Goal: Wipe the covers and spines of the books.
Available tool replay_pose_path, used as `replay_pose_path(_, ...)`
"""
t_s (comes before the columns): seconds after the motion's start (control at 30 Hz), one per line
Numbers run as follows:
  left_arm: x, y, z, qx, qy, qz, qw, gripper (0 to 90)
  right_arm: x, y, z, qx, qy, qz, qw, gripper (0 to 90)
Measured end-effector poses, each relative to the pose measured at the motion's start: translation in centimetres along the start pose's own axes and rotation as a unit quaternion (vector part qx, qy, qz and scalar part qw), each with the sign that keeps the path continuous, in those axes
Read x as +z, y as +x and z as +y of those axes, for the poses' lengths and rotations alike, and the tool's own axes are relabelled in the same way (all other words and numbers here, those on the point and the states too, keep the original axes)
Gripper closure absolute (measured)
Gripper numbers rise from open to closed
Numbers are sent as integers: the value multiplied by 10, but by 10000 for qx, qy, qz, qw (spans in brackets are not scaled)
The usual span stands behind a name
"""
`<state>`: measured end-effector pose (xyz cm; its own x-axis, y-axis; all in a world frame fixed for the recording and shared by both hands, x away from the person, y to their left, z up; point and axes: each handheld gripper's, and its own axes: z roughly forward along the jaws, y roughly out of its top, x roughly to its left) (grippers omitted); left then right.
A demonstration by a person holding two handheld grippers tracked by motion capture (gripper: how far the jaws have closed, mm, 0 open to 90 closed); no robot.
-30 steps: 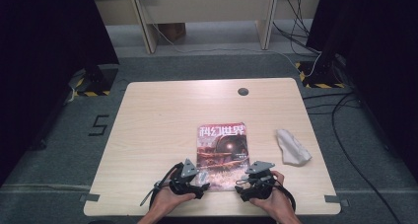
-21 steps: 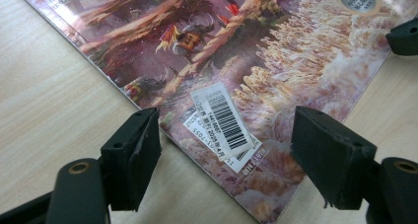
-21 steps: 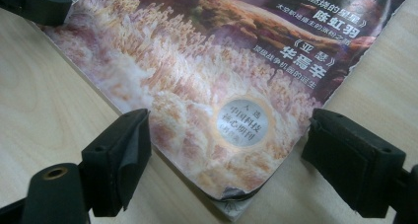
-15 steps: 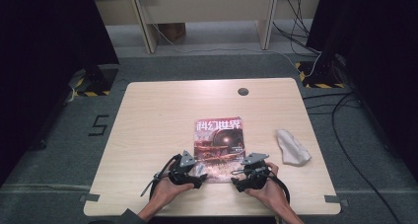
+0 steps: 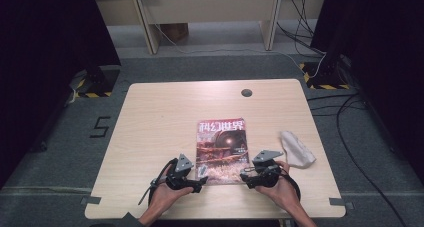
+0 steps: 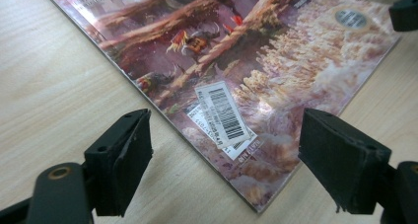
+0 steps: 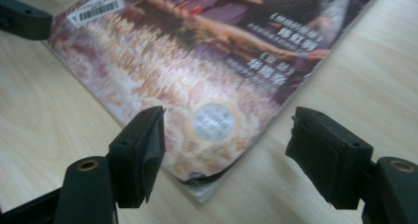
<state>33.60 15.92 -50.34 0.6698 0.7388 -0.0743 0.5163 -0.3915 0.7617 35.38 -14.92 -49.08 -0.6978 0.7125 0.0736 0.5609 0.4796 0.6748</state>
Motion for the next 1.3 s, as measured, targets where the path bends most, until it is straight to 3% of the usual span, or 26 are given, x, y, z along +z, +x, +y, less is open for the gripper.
replay_pose_path(0.4,-23,5,-13,-119,-151,53,9998,167,-25,-32,0,231,-262,-503,9981,339)
replay_pose_path(0.53,-28,4,-16,-168,-188,66,9997,161,-34,-46,-4,363,-321,-712,9963,355)
replay_pose_path(0.57,-29,4,-16,-159,-182,58,9997,158,-37,-54,-7,390,-312,-868,9950,359)
replay_pose_path(0.87,-33,1,-20,-95,-153,85,9998,157,-49,-73,-15,607,-385,-1112,9912,390)
replay_pose_path(1.1,-33,2,-21,-125,-152,97,9998,158,-60,-87,-19,746,-501,-1436,9856,416)
replay_pose_path(1.17,-33,2,-21,-114,-137,104,9998,158,-61,-96,-23,893,-418,-1627,9817,420)
replay_pose_path(1.23,-33,2,-21,-104,-127,107,9998,158,-61,-100,-24,907,-366,-1684,9809,425)
replay_pose_path(1.27,-32,2,-21,-115,-107,110,9998,158,-61,-107,-28,1024,-329,-1801,9778,431)
replay_pose_path(1.3,-32,2,-21,-115,-107,110,9998,158,-61,-107,-28,1024,-329,-1801,9778,431)
